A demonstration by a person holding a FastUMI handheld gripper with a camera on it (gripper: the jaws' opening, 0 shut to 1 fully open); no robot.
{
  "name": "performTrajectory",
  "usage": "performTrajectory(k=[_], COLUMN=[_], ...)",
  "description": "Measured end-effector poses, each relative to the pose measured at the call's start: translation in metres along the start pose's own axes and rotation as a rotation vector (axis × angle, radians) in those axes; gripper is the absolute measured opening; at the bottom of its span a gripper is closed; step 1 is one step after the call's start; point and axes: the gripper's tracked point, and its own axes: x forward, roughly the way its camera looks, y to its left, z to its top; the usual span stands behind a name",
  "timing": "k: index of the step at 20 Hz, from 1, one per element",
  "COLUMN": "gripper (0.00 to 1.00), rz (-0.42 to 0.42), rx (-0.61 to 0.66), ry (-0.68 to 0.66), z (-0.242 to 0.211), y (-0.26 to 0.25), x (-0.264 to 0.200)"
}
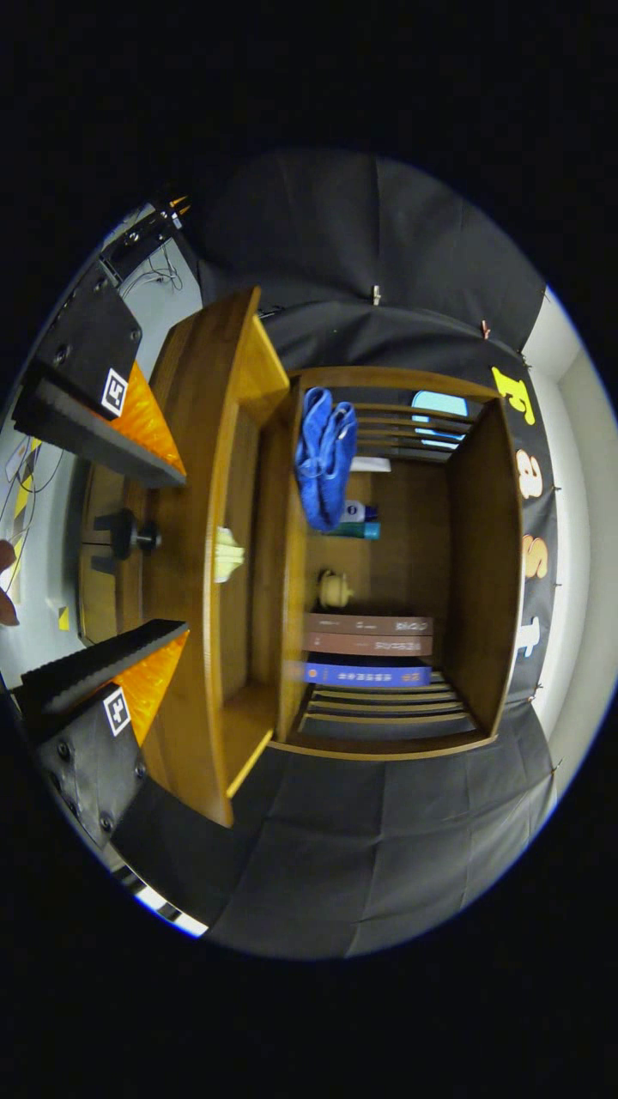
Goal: Pull open the drawer, take out the items inside it, and place them on the countertop above the cabinet.
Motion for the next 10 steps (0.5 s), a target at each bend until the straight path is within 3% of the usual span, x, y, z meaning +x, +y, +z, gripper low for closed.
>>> performTrajectory(k=[2, 6, 10], gripper=[0.98, 0.98, 0.98], rz=[0.021, 0.062, 0.039], rx=[0.006, 0.044, -0.031], ry=[-0.003, 0.115, 0.320], z=[0.031, 0.065, 0.053], y=[0.000, -0.001, -0.007], x=[0.000, 0.026, 0.084])
